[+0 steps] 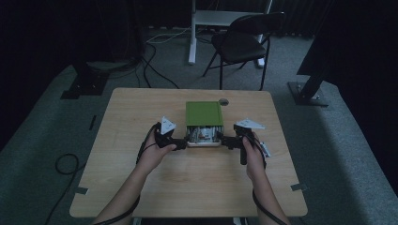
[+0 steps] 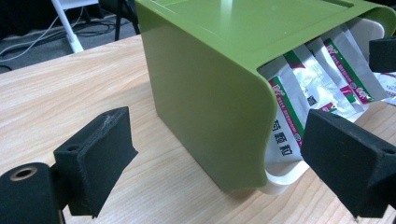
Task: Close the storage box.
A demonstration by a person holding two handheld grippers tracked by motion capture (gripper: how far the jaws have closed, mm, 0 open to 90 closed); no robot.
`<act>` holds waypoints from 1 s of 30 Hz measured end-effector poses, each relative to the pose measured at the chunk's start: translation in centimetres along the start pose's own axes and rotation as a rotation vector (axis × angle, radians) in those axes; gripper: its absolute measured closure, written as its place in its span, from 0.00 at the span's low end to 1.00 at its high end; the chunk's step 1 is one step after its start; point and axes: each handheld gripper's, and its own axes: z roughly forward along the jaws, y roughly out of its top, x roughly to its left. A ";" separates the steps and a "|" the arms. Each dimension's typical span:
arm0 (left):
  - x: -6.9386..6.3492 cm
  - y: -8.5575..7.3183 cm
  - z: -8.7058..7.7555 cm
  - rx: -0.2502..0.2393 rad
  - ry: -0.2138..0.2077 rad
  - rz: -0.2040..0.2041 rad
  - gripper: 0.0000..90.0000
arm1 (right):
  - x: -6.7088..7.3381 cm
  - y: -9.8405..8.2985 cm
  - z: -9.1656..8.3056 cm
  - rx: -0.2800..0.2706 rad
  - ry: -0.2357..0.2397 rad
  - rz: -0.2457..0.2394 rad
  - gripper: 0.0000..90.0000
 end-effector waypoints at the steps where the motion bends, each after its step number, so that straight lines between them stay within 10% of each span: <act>1: -0.1 -0.2 -0.1 0.002 0.001 0.003 0.11 | 0.0 0.0 0.0 -0.002 0.002 0.001 0.12; 30: -0.6 -4.0 -2.5 0.041 -0.005 -0.007 0.11 | -0.7 -3.4 -2.2 0.029 -0.008 0.002 0.12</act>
